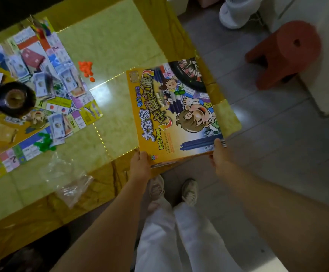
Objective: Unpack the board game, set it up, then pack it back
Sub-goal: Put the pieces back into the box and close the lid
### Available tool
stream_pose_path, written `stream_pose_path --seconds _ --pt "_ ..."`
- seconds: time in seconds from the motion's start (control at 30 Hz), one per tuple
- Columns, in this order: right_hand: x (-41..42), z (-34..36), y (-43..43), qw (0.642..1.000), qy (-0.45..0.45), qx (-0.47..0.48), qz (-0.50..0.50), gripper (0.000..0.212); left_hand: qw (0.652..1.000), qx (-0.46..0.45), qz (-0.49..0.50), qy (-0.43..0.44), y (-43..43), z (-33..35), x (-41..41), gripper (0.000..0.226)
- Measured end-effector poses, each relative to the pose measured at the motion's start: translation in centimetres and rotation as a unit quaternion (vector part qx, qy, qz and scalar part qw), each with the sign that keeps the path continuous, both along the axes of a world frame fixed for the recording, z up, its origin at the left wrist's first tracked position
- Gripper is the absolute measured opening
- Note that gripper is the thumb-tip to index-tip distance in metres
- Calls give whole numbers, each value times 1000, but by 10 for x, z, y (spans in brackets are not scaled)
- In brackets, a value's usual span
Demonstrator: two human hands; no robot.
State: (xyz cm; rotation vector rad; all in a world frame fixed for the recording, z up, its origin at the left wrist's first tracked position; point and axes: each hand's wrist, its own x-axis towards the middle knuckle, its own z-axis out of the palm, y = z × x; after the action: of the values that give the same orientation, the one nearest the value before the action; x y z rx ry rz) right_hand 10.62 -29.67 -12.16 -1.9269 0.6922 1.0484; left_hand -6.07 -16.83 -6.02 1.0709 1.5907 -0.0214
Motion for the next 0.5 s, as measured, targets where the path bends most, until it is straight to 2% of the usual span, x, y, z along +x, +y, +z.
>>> stream_pose_path --seconds 0.13,0.27,0.37,0.5 --pt "9 3 -1 998 -26 -51 22 67 997 22 -20 68 1 -15 2 28" --pt "12 -2 1 998 -18 -48 44 53 982 -15 -39 182 6 -33 5 46" --pt "9 -4 4 995 -48 -70 48 48 984 -83 35 153 2 -34 3 53" --pt "9 0 7 983 -109 -95 109 45 982 -164 71 55 -1 -44 -3 44"
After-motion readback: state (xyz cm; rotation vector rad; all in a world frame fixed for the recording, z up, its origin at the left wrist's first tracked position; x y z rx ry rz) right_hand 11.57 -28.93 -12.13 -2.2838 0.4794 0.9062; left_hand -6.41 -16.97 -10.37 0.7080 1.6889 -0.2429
